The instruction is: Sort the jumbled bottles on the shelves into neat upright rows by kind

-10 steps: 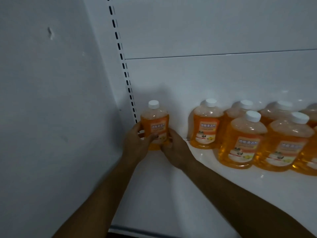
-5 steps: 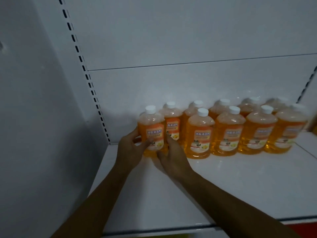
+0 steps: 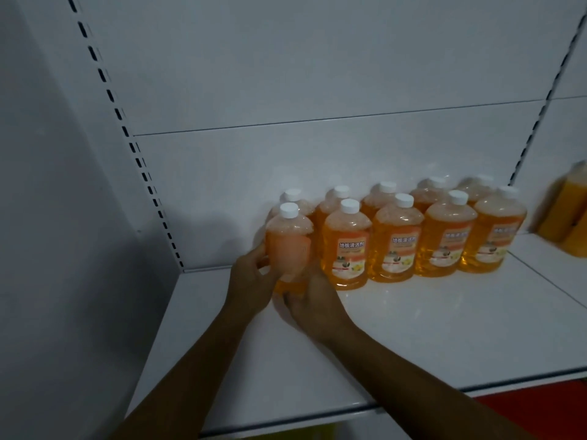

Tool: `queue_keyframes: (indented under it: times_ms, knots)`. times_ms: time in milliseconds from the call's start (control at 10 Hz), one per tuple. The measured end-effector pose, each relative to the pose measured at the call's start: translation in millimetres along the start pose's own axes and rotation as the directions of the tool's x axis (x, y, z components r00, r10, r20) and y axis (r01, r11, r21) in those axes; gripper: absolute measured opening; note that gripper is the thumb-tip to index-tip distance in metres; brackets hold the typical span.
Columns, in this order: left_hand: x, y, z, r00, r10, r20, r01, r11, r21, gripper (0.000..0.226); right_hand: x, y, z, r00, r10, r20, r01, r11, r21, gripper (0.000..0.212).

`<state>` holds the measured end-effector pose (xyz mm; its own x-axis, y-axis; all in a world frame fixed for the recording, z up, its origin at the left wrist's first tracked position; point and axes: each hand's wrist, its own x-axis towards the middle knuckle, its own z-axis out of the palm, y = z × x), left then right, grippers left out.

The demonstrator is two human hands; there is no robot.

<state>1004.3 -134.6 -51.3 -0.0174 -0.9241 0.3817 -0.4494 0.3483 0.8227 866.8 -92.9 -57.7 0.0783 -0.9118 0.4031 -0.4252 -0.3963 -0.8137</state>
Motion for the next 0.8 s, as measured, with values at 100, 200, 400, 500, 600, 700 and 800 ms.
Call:
queue_keyframes:
  times_ms: [100,200,400,500,600,700,800]
  knots:
    - [-1.1,-1.8,1.5,1.000,0.010,0.011,-0.010,1.000,0.007,0.042,1.5,7.6,3.6,0.999,-0.001,0.036,0.003,1.000,-0.030,0.030]
    - [-4.8,-3.7,3.2,1.000,0.010,0.006,-0.010,0.999,0.034,0.040,5.5,15.3,8.0,0.985,0.129,0.114,-0.119,0.989,-0.093,0.048]
    - [-7.4,-3.4,6.0,0.997,-0.014,0.071,0.007,0.996,0.094,0.041,8.0,17.1,6.5,0.988,0.121,0.098,-0.105,0.983,-0.150,0.063]
    - [-5.3,-4.6,4.4,0.996,-0.026,0.084,0.019,0.997,0.078,0.046,5.7,16.6,8.5,0.989,0.110,0.094,-0.090,0.976,-0.197,0.067]
    - [-7.9,-5.9,7.4,0.995,-0.065,0.072,0.061,0.996,0.062,0.045,2.9,13.5,6.5,0.989,0.120,0.089,-0.092,0.958,-0.273,0.071]
    - [-8.3,-8.7,10.1,0.996,-0.069,0.063,0.065,0.996,0.062,0.044,-2.6,9.8,1.8,0.998,0.039,0.051,-0.021,0.947,-0.320,0.059]
    - [-5.1,-9.3,10.6,0.993,-0.088,0.081,0.082,0.993,0.080,0.046,-5.4,10.8,-6.7,0.999,0.015,0.038,-0.004,0.961,-0.276,0.044]
